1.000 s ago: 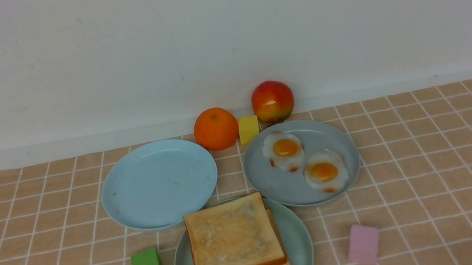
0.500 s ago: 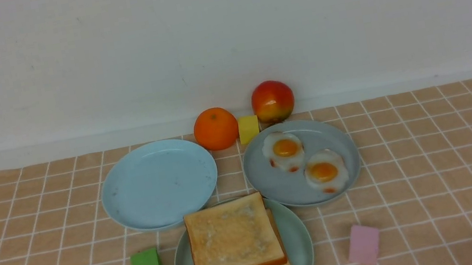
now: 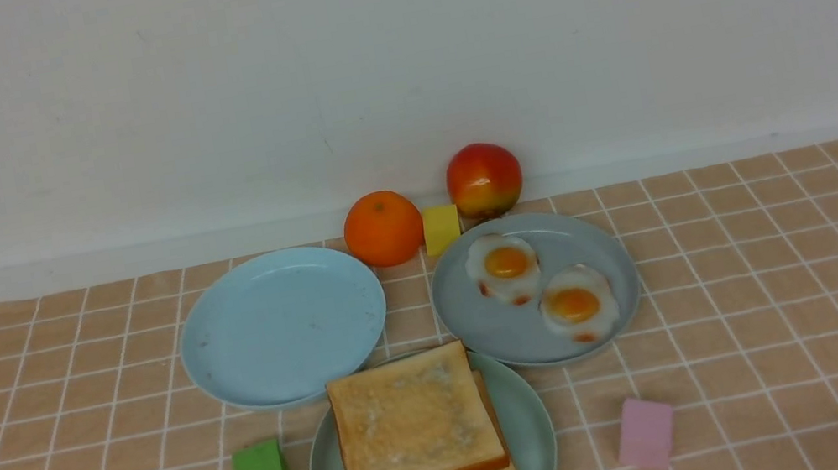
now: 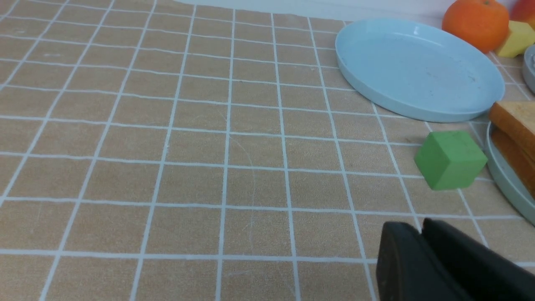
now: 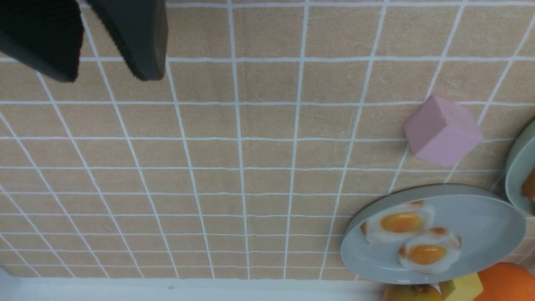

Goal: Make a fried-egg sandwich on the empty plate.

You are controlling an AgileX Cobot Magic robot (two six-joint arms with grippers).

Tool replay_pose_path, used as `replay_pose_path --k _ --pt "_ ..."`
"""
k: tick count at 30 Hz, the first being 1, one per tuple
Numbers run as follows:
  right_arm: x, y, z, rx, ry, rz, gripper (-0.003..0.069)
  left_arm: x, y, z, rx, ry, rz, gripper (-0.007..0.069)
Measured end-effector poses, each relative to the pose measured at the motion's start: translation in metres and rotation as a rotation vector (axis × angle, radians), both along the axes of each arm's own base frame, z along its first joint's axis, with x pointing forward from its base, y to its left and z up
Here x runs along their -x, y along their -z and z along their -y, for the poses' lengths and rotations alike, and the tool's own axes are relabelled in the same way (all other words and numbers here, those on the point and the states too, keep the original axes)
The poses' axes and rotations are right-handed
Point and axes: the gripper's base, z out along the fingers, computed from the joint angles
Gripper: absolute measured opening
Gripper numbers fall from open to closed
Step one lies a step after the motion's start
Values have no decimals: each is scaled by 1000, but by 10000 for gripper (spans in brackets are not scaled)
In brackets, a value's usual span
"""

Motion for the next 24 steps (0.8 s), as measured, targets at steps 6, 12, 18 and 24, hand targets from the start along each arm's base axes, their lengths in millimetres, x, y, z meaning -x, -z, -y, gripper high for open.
replay_pose_path --k 6,12,18,24 --pt "0 0 0 0 0 -1 239 0 0 0 0 0 0 78" --pt "0 0 0 0 0 -1 239 0 0 0 0 0 0 85" --pt "0 0 0 0 0 -1 239 0 0 0 0 0 0 92" --pt "0 0 0 0 0 -1 239 0 0 0 0 0 0 92"
